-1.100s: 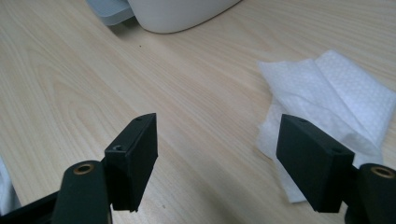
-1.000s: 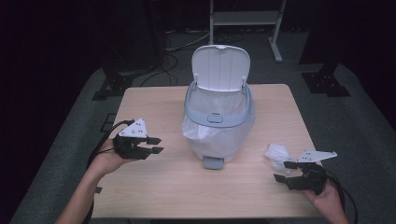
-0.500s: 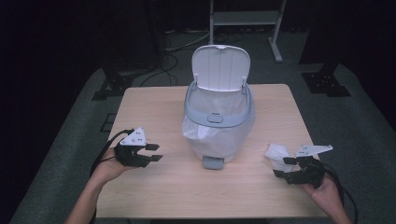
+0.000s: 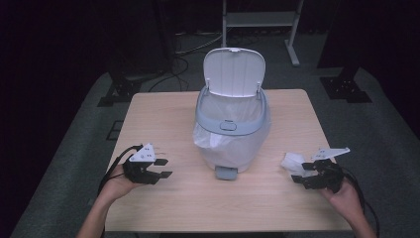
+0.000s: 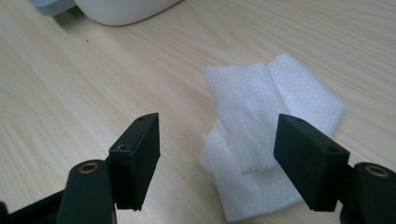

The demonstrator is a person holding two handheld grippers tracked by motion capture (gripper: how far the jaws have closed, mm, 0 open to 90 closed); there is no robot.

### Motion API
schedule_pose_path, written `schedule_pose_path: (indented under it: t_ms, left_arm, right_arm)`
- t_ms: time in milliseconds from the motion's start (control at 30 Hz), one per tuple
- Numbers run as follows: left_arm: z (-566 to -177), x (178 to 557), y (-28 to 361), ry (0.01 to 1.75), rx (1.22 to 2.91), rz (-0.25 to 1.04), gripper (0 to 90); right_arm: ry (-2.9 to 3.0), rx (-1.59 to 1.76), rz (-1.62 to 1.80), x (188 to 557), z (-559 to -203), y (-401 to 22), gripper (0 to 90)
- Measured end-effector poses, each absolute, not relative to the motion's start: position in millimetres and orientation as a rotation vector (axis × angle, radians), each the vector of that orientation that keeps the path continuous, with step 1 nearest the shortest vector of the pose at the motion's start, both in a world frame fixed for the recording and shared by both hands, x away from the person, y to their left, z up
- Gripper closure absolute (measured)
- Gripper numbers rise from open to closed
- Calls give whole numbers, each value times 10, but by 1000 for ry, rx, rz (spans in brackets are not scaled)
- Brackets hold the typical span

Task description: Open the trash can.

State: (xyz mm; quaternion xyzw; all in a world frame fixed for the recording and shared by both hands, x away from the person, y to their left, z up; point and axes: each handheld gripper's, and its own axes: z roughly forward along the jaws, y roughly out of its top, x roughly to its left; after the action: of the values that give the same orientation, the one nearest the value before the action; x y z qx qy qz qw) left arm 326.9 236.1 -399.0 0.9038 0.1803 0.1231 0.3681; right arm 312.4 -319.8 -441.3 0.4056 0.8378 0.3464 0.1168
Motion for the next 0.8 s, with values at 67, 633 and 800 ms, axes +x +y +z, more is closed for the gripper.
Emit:
schedule_pose_path:
  t_ms: [67,633,800]
  left_arm:
    - [-4018,3257,2365,467,2322,321,518]
    - [-4141,3229,2373,472,2318,310,489]
    - [-4161,3218,2382,475,2314,310,486]
  right_arm:
    - [2458,1187,1004,3161,-4421,-3214,309]
    - [2510,1215,853,3436,-4532,-3136,332]
    - [2524,1206,827,3467,-4569,-3104,334]
